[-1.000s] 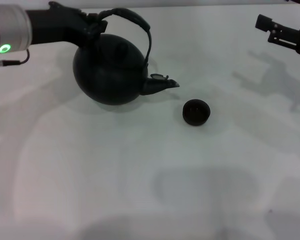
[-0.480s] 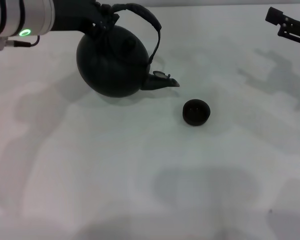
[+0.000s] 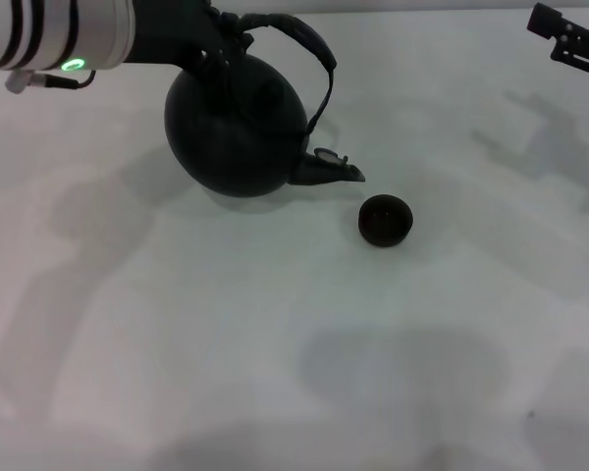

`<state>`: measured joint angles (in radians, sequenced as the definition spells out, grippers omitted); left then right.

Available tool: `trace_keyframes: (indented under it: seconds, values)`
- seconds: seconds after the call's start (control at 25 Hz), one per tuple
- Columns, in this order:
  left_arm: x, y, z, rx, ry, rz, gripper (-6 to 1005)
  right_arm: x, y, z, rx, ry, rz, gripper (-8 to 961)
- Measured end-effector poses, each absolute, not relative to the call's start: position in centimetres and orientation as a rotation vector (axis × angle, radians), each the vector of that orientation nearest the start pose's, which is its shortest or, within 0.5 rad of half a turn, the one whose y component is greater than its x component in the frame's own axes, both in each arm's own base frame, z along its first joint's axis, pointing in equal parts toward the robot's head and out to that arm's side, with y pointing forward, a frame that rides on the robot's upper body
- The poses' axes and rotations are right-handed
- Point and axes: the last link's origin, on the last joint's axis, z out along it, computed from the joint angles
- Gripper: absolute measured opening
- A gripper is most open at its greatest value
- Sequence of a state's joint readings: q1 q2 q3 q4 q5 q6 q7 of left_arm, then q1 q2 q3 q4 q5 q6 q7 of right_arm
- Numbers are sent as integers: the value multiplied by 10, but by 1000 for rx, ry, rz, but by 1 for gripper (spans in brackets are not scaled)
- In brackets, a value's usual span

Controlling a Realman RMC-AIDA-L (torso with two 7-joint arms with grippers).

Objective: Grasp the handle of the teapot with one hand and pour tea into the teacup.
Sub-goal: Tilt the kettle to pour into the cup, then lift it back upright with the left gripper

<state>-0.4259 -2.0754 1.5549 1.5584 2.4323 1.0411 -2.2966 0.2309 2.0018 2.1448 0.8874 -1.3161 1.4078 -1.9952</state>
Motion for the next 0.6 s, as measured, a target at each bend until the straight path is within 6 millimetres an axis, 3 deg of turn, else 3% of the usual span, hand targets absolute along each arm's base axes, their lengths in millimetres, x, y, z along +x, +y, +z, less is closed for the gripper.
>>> trace_keyframes:
  seconds: [0.6]
  values:
    - [-117, 373, -7, -2499, -189, 81, 158, 278, 319, 80, -2260, 261, 846, 825]
